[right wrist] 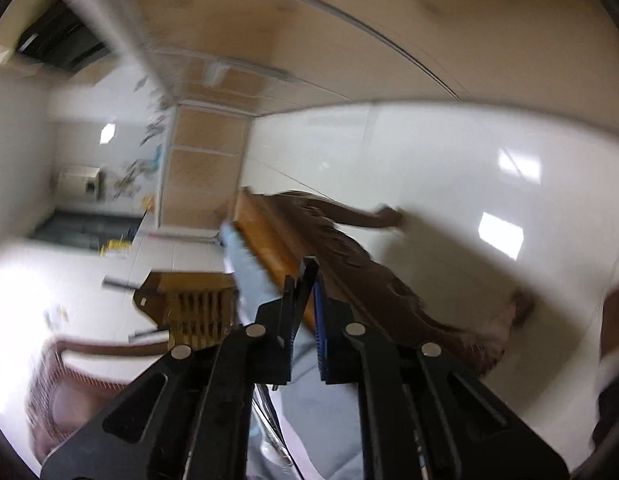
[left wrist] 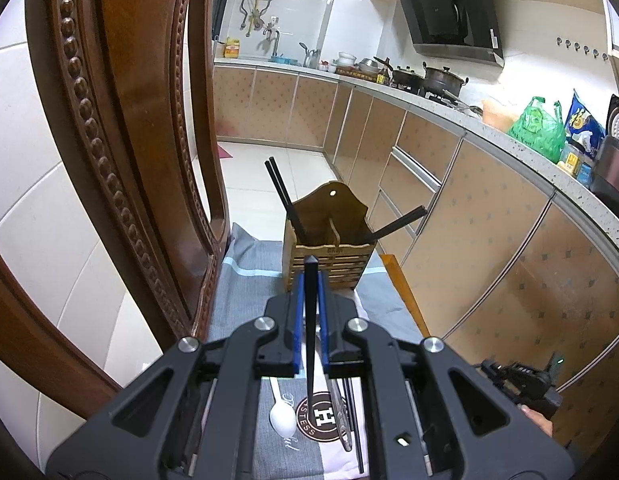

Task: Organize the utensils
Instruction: 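Lift both chopsticks and carry them over the wooden holder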

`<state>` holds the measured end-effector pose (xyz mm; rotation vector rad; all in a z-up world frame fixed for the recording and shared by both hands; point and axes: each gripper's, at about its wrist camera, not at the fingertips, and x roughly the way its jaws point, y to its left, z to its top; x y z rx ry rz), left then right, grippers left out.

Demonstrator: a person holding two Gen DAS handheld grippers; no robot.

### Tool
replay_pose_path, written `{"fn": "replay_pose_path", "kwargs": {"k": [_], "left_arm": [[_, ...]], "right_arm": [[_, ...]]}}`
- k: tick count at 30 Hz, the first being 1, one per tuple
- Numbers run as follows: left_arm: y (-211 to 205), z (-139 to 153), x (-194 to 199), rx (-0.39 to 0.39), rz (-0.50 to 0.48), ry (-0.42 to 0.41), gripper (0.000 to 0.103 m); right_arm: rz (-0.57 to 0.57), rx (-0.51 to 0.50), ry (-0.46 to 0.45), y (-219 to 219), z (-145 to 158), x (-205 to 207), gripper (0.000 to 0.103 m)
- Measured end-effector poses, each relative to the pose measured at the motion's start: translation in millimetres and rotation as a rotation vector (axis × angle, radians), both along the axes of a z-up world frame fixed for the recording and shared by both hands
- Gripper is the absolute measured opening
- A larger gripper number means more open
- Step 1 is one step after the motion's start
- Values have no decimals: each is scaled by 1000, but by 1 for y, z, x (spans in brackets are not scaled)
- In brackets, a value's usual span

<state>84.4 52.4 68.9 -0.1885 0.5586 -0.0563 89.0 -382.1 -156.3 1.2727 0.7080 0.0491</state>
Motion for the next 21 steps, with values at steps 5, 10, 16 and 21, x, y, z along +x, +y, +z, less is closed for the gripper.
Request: {"fn": "replay_pose_path", "kwargs": {"k": [5, 10, 16, 21], "left_arm": [[2, 7, -7, -14, -12, -43, 6], [2, 12, -11, -5, -43, -66, 6], [0, 13, -15, 11, -55, -77, 6], [3, 11, -16, 9, -51, -69, 6]], "right_arm": [[174, -329, -238, 45, 95, 7, 7], [309, -703, -437, 111, 181, -2, 7], [436, -953, -522, 182, 245, -8, 7], [494, -984, -522, 211, 259, 0, 7]]}}
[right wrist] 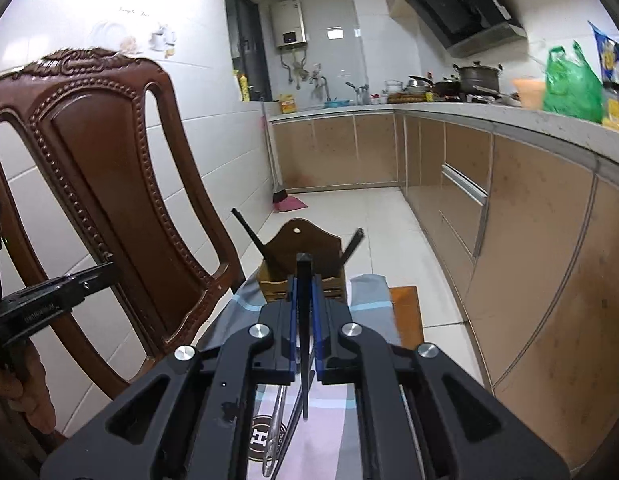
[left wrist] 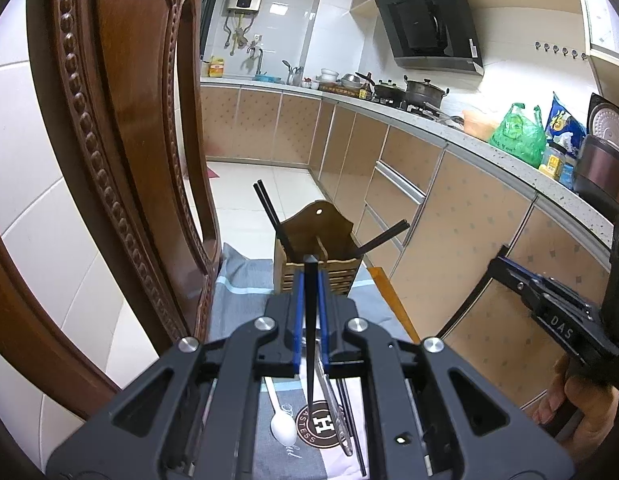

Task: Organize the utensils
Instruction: 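Lift both chopsticks and carry them over the wooden holder, then open the right gripper over the holder while the left gripper drops its chopstick in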

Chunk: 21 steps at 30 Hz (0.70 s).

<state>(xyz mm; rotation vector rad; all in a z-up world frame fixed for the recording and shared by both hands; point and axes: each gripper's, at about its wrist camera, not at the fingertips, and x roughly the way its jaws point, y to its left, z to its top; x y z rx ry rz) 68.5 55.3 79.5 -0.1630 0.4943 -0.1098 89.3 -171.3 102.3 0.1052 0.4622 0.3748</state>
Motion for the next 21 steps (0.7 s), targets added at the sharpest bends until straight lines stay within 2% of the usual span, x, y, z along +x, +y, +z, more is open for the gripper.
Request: {"fn": "replay_pose_path", "kwargs": {"k": [5, 11, 13, 16, 21], "left_arm": [[6, 0, 1, -6, 0, -4, 6], [11, 0, 5, -22, 5, -8, 6], [12, 1, 6, -27, 4, -13, 6], [13, 0, 7, -28, 4, -17, 6], [15, -6, 13, -28, 5, -6, 6]], "right_arm": [[20, 3, 5, 6, 7, 6, 7], [12, 6, -84, 13, 64, 30, 7], [1, 24, -121, 17, 86, 49, 7], [-27, 26, -162, 24, 104, 76, 7], [-107, 47, -196, 40, 102, 135, 7]]}}
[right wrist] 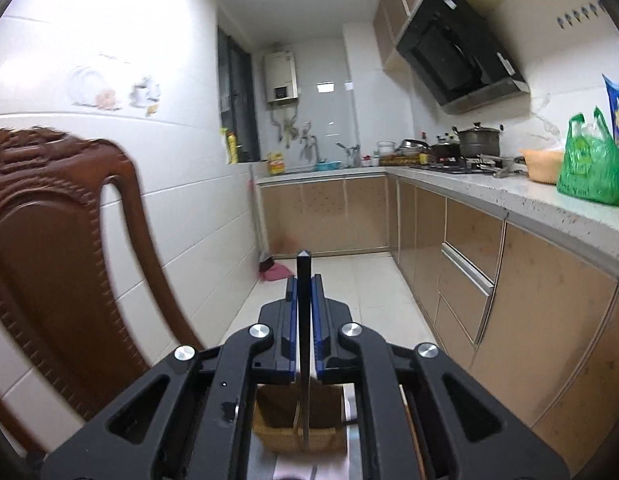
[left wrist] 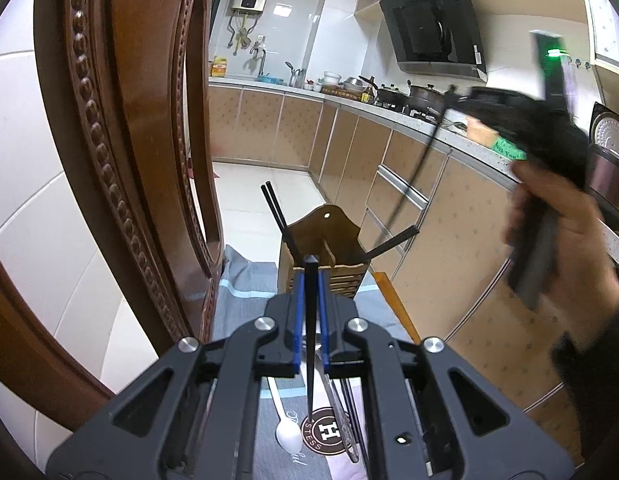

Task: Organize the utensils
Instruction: 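Open the right gripper over the holder while the left gripper drops its chopstick in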

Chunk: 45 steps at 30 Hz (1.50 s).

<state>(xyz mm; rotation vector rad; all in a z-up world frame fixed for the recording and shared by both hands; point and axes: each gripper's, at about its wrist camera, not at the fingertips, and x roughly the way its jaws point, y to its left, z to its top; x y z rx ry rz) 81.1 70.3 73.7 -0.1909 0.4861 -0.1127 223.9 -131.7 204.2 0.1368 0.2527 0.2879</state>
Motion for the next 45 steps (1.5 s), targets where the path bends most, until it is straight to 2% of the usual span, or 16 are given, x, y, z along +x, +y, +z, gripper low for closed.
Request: {"fn": "replay_pose_path", "kwargs": {"k": [5, 10, 11, 13, 15, 17, 20, 23, 25, 27, 28, 32, 36, 40, 42, 45], "left_arm": [[3, -4, 6, -4, 8, 11, 6], [3, -8, 11, -1, 17, 24, 6], [4, -10, 13, 0, 19, 28, 6], [5, -11, 14, -3, 25, 35, 6], [7, -12, 16, -5, 31, 40, 6], [9, -13, 16, -11, 36, 42, 6], [10, -12, 17, -24, 52, 36, 6], [8, -13, 17, -13, 90, 30, 6], [8, -13, 15, -11, 114, 28, 6], [6, -10, 12, -16, 124, 22, 6], [5, -7, 12, -14, 132, 14, 6], [-4, 24, 17, 3, 168, -26, 6], [-18, 70, 41, 8, 184, -93, 6], [-24, 109, 74, 3, 215, -208, 6], [-25, 117, 98, -24, 207, -211, 6], [-25, 112, 133, -43, 206, -187, 6]], "right_arm": [[-64, 15, 27, 14, -36, 57, 7], [-93, 67, 122, 14, -88, 94, 8], [-79, 102, 149, 9, -98, 97, 12], [-47, 160, 194, -3, -110, 92, 28], [-35, 208, 181, -17, -114, 72, 65], [-20, 273, 147, -36, -115, 41, 82], [10, 358, 93, -73, -128, -20, 92], [14, 349, 68, -97, -159, -76, 94], [-50, 309, 60, -106, -195, -107, 94], [-103, 298, 143, -107, -219, -107, 94], [-36, 311, 191, -104, -224, -97, 94], [10, 229, 155, -100, -219, -93, 94], [17, 289, 207, -114, -226, -83, 94], [-10, 332, 249, -126, -231, -69, 94], [-25, 349, 260, -133, -233, -66, 94], [-19, 359, 266, -137, -234, -64, 94]]}}
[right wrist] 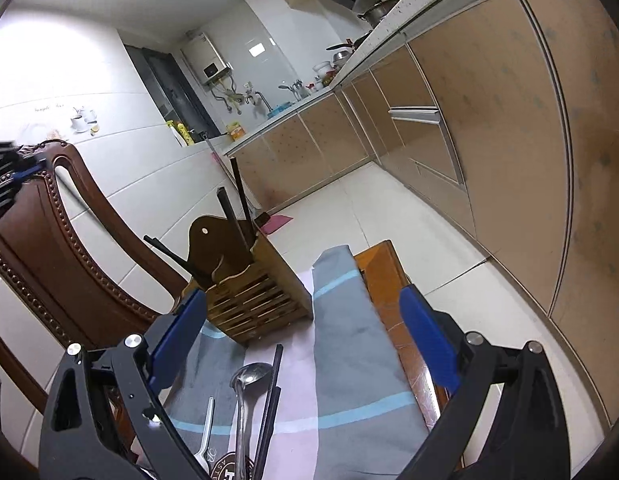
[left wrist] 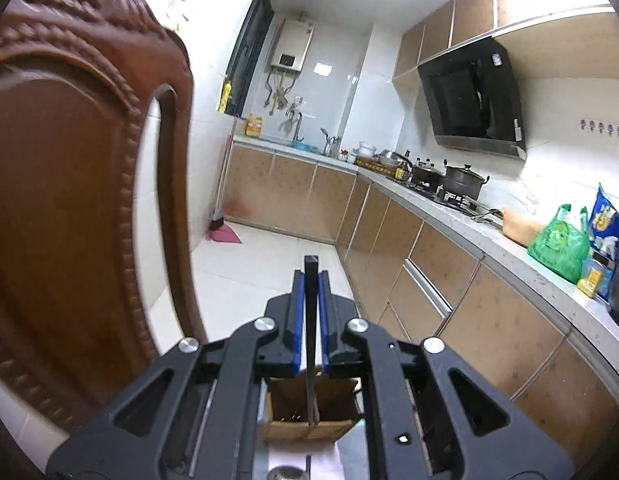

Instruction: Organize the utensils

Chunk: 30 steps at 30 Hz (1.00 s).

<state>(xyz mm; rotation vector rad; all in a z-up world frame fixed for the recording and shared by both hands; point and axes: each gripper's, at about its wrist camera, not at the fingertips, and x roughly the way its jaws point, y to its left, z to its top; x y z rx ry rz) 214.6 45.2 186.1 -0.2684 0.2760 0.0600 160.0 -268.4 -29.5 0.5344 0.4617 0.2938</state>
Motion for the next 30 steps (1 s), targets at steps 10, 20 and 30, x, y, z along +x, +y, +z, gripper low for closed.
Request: {"fn": "replay_pose_path", "kwargs": {"k": [10, 20, 30], "left_arm": [[21, -98, 92, -99, 32, 178, 6], [27, -159, 73, -156, -17, 343, 77], [-39, -198, -80, 174, -30, 352, 92]], "right_arm": [[26, 35, 34, -8, -7, 9, 94], [84, -2, 59, 9, -9, 13, 94], [123, -138, 88, 35, -9, 4, 94]]}}
